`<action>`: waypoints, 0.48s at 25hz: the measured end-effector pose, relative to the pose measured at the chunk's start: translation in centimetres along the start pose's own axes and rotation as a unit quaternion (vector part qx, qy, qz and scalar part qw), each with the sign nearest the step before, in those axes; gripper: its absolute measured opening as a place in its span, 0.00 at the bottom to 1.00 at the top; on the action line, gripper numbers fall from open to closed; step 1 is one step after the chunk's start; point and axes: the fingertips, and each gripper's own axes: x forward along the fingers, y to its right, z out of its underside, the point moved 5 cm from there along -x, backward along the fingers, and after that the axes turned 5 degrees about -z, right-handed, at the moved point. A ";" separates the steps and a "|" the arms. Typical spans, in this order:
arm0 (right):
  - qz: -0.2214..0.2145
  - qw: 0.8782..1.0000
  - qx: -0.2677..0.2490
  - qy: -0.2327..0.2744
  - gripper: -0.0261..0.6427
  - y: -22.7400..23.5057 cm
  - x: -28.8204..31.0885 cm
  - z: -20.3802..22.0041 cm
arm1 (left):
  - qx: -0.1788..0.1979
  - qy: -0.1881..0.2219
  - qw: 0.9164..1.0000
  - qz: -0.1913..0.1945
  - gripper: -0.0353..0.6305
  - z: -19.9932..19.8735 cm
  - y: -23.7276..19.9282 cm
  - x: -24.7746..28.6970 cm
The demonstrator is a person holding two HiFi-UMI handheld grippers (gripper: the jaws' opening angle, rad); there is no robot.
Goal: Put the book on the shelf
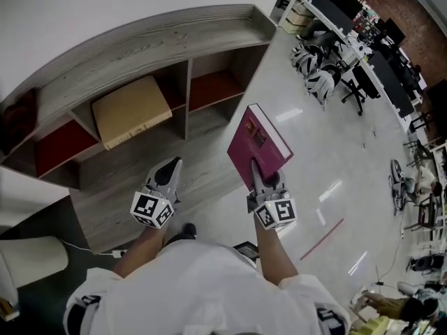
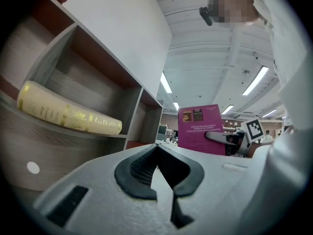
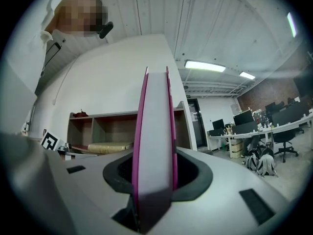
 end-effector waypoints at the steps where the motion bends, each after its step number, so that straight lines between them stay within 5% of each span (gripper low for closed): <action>1: -0.005 1.000 0.001 0.002 0.25 0.2 1.1 -0.2 | 0.001 0.000 1.000 0.005 0.08 -0.3 -0.2 0.4; 12: -0.027 0.996 0.072 0.051 0.25 1.6 8.0 -1.9 | 0.001 0.010 1.000 0.014 0.08 -1.4 -1.1 2.4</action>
